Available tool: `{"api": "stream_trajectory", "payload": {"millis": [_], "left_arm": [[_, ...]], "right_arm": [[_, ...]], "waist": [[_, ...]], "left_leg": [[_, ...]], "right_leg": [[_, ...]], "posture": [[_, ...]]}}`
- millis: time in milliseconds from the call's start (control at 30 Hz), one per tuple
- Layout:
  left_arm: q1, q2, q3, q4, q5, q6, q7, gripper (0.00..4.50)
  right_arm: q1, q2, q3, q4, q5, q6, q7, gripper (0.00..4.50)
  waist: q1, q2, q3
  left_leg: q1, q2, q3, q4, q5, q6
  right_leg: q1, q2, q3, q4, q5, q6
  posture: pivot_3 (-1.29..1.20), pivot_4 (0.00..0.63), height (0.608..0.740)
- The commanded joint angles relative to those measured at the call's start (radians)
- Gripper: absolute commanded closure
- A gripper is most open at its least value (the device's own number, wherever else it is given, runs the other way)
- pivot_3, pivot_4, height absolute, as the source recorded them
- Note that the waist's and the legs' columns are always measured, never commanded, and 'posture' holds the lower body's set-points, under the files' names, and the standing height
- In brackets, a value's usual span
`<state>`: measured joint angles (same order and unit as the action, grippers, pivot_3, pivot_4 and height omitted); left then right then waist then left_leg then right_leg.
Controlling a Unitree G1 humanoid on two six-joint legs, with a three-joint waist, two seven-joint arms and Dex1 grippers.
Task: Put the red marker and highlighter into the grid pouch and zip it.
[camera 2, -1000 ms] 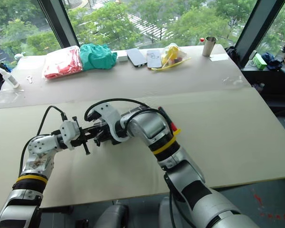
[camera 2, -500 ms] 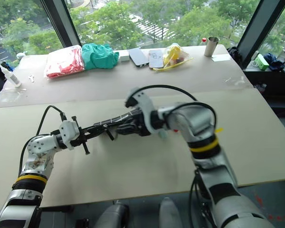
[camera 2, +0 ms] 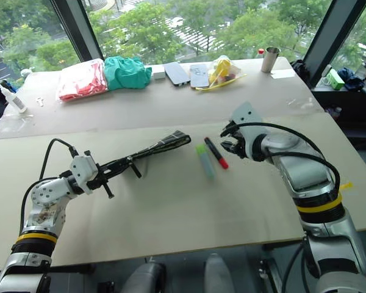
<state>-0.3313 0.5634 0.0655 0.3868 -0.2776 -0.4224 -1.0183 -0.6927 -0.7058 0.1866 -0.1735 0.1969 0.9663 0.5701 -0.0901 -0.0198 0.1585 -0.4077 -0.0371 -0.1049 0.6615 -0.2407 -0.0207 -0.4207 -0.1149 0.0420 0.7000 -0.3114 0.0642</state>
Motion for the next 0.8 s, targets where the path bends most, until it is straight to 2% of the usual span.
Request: {"api": "stream_trajectory", "payload": {"millis": [33,67,133,333,567,800], "left_arm": [[-0.005,0.012,0.030,-0.048,-0.024,0.020,0.013,4.50],[-0.007,0.013,0.031,-0.049,-0.025,0.024,0.014,4.50],[-0.010,0.013,0.033,-0.050,-0.025,0.028,0.015,4.50],[-0.012,0.007,0.028,-0.033,-0.020,0.022,0.005,4.50],[-0.019,-0.004,0.021,-0.012,-0.012,0.009,0.002,4.50],[-0.006,0.001,0.027,-0.026,-0.015,0.014,0.004,4.50]], "right_arm": [[0.017,0.009,0.011,-0.023,-0.034,-0.059,-0.001,0.94],[0.021,0.014,0.009,-0.015,-0.039,-0.059,-0.006,0.54],[0.019,0.046,-0.011,0.022,-0.049,-0.044,-0.046,0.07],[-0.045,0.127,-0.076,0.125,-0.020,-0.018,-0.078,0.07],[-0.046,0.188,-0.039,0.187,-0.037,-0.036,-0.075,0.07],[-0.033,0.181,-0.015,0.238,-0.077,-0.085,-0.070,0.07]], "waist": [[0.002,0.000,0.000],[0.003,0.000,0.000],[0.005,0.000,0.000],[0.013,0.000,0.000],[0.022,0.000,0.000],[0.020,0.000,0.000]], "left_leg": [[0.000,0.000,0.000,0.000,0.000,0.000],[0.000,0.000,0.000,0.000,0.000,0.000],[0.000,0.000,0.000,0.000,0.000,0.000],[0.000,0.000,0.000,0.000,0.000,0.000],[0.000,0.000,0.000,0.000,0.000,0.000],[0.000,0.000,0.000,0.001,0.000,0.000]], "right_leg": [[0.000,0.000,0.000,0.000,0.000,0.000],[0.000,0.000,0.000,0.000,0.000,0.000],[0.000,0.000,0.000,0.000,0.000,0.000],[0.000,0.000,0.000,0.000,0.000,0.000],[0.001,0.000,0.000,0.000,0.000,0.000],[0.001,0.000,0.000,0.000,0.000,0.000]], "posture": [[0.00,0.150,0.740],[0.00,0.150,0.740],[0.00,0.150,0.740],[0.00,0.150,0.740],[0.00,0.150,0.740],[0.00,0.150,0.740]]}}
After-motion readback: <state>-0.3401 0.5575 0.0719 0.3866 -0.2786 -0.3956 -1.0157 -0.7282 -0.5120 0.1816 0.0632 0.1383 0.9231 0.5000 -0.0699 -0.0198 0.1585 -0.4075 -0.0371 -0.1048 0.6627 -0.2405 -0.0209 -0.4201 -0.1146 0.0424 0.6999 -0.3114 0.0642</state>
